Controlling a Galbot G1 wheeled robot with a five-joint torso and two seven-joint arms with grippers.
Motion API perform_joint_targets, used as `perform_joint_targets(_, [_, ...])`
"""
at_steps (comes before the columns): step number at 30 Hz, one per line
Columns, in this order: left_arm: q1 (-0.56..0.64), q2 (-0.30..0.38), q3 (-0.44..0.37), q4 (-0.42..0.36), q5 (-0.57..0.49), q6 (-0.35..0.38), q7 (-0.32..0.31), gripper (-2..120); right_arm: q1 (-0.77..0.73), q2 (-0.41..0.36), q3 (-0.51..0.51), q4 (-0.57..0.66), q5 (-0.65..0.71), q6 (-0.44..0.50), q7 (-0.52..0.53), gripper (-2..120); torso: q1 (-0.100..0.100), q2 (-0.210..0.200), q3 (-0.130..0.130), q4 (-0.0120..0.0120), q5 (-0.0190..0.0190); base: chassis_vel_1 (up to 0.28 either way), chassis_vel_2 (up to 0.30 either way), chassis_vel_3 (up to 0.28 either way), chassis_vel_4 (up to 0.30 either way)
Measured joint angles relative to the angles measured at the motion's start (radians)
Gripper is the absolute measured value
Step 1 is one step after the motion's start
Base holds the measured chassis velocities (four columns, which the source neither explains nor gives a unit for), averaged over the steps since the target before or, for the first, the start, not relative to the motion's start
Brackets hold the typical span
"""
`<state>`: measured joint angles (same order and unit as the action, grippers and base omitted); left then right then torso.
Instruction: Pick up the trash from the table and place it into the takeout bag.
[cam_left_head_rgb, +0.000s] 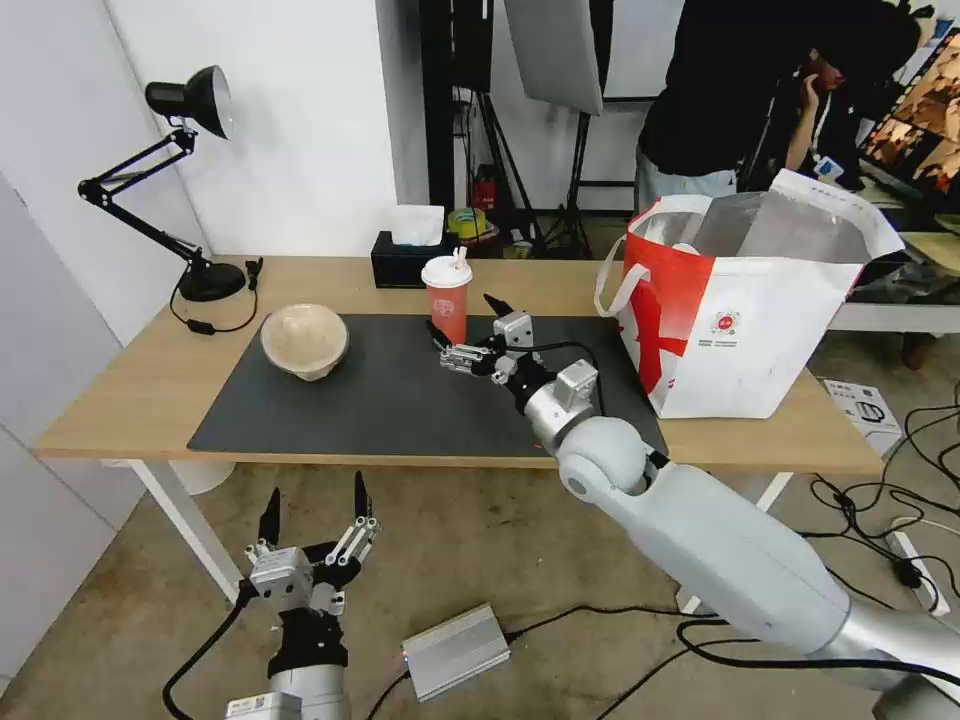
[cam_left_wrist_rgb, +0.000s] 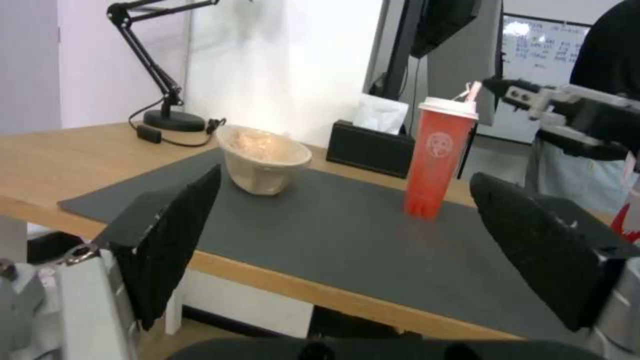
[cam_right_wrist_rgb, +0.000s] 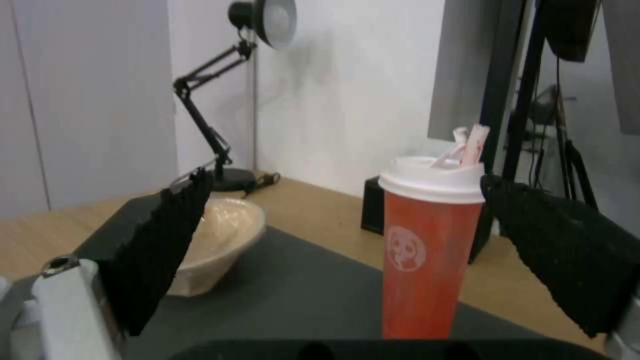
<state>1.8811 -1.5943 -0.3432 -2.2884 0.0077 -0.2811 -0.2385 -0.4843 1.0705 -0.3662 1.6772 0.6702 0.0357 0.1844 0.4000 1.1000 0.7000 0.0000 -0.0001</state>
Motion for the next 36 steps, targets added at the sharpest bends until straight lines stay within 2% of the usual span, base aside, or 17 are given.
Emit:
perform_joint_targets(14, [0.010,0.000,-0.003,-0.009,0.005,-0.006,0.000,100,0.022,0.095,0.000,-0.086,-0.027,-0.096,0.107,100,0.000,0.000,0.000,0.0000,0.0001,0.000,0.000,0.000,0.000])
perform_joint_targets(27, [0.020,-0.001,-0.005,-0.015,0.010,-0.011,-0.001,100,0.046,0.178,0.041,-0.206,-0.012,-0.105,0.120,100,0.000,0.000,0.000,-0.0001,0.0000,0.000,0.000,0.000,0.000])
perform_joint_targets(36, [0.024,-0.001,-0.005,-0.012,0.018,-0.020,-0.003,100,0.073,0.291,0.087,-0.358,-0.020,-0.104,0.104,100,0.000,0.000,0.000,0.0000,0.0000,0.000,0.000,0.000,0.000])
